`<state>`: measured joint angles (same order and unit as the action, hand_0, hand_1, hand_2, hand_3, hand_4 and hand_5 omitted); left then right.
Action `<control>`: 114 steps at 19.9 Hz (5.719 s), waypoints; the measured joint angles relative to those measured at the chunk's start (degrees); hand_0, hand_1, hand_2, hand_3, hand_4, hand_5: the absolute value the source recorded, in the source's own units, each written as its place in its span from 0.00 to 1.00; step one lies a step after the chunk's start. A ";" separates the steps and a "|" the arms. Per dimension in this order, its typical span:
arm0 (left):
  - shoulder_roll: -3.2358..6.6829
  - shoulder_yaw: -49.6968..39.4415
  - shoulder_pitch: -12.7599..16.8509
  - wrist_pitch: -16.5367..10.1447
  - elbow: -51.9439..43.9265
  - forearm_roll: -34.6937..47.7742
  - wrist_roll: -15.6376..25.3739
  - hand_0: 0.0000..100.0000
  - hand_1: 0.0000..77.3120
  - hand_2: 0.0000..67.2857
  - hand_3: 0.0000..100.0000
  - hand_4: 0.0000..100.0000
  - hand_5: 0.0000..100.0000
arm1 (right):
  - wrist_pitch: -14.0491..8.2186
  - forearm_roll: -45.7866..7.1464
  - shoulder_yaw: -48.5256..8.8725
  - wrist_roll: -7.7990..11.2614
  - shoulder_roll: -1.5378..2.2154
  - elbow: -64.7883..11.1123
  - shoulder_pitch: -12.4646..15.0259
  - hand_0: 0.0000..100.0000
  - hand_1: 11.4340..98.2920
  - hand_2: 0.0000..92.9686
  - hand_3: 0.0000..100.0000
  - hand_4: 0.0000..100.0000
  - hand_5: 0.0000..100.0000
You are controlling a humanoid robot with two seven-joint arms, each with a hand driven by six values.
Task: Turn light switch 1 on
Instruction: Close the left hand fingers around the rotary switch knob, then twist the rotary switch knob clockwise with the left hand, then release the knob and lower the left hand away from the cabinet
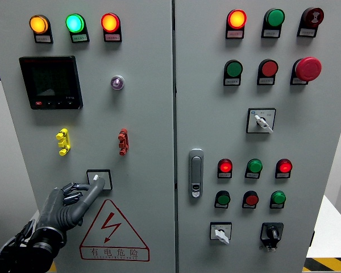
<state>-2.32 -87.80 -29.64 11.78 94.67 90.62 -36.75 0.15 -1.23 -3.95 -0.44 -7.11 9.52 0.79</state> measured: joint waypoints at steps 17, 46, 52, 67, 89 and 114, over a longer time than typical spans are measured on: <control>0.13 0.00 -1.11 0.00 -0.98 0.34 -1.14 0.24 0.66 0.82 0.99 1.00 1.00 | -0.01 0.02 0.00 0.00 -0.01 0.02 0.00 0.00 0.09 0.00 0.19 0.19 0.11; 0.30 0.27 -2.60 -0.36 -2.13 2.27 -2.37 0.26 0.73 0.86 1.00 1.00 1.00 | 0.02 0.01 0.00 0.00 0.02 0.06 0.00 0.00 0.09 0.00 0.19 0.19 0.11; 0.13 0.26 -2.66 -0.36 -2.14 2.29 -2.45 0.16 0.72 0.87 1.00 1.00 1.00 | 0.03 0.01 0.00 0.00 0.05 0.01 0.00 0.00 0.09 0.00 0.19 0.19 0.11; 0.02 0.30 -2.93 -0.36 -2.13 2.28 -2.45 0.47 0.67 0.89 1.00 1.00 1.00 | 0.00 0.01 0.00 0.00 0.05 -0.01 0.00 0.00 0.09 0.00 0.19 0.19 0.11; -0.14 0.47 -3.58 -0.28 -3.05 2.27 -2.53 0.83 0.65 0.90 1.00 1.00 1.00 | 0.00 0.02 0.00 0.00 0.02 0.05 0.00 0.00 0.09 0.00 0.19 0.19 0.11; -0.65 1.07 -2.11 0.26 -2.46 2.11 -2.56 0.21 0.64 0.90 1.00 1.00 1.00 | 0.01 0.00 0.00 0.00 0.03 0.05 -0.01 0.00 0.09 0.00 0.19 0.19 0.11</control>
<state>-2.96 -86.73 -31.76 12.04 92.22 92.73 -39.32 0.16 -1.23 -3.96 -0.44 -7.09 9.57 0.79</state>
